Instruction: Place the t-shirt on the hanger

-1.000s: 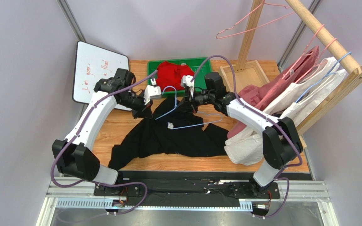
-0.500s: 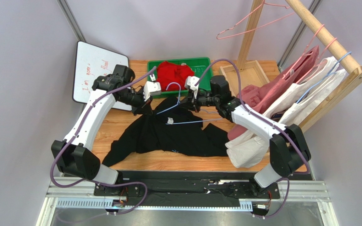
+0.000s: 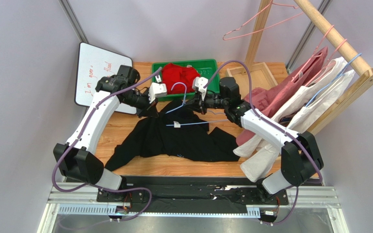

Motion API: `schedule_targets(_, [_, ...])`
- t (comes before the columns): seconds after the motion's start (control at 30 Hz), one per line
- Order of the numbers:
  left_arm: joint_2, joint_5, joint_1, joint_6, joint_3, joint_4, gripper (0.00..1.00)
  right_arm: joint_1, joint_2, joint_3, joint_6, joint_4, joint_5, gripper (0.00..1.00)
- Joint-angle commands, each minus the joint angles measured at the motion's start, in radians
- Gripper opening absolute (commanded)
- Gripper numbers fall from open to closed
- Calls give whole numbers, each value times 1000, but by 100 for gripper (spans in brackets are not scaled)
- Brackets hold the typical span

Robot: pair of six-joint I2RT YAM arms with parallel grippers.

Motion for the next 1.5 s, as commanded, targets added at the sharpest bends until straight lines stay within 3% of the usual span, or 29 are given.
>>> schedule_targets(0.0, [5, 66, -10, -3, 50, -5, 0, 36, 29, -30, 120, 251, -2, 0])
schedule_targets(0.27, [-9, 91, -22, -51, 27, 41, 1, 74, 109, -53, 350, 530, 32, 0])
schedule_targets(0.37, [-17, 51, -23, -74, 19, 57, 15, 80, 123, -58, 386, 569, 24, 0])
schedule_targets(0.4, [-15, 31, -22, -72, 23, 49, 25, 82, 118, -59, 384, 569, 21, 0])
schedule_targets(0.57, [27, 35, 64, 100, 142, -142, 47, 82, 101, -85, 369, 569, 4, 0])
schedule_targets(0.67, [-2, 16, 72, 205, 119, -163, 55, 82, 98, -91, 369, 573, -13, 0])
schedule_targets(0.7, [-30, 17, 72, 219, 78, -152, 63, 82, 98, -90, 372, 577, -16, 0])
schedule_targets(0.9, [-115, 46, 69, 254, -80, 38, 69, 82, 104, -76, 399, 612, -33, 0])
schedule_targets(1.13, [-103, 62, 35, 235, -171, 187, 65, 96, 109, -58, 444, 662, -50, 0])
schedule_targets(1.23, [-95, 71, 9, 204, -200, 236, 57, 109, 122, -50, 448, 676, -51, 0])
schedule_targets(1.33, [-101, 82, -17, 187, -223, 262, 40, 117, 139, -35, 452, 684, -42, 0])
schedule_targets(1.37, [-107, 83, -23, 181, -234, 267, 29, 120, 142, -24, 452, 684, -39, 0])
schedule_targets(1.43, [-112, 88, -31, 169, -246, 264, 17, 122, 150, -15, 456, 673, -37, 0])
schedule_targets(1.47, [-112, 86, -31, 155, -251, 259, 3, 119, 147, -6, 452, 650, -39, 0])
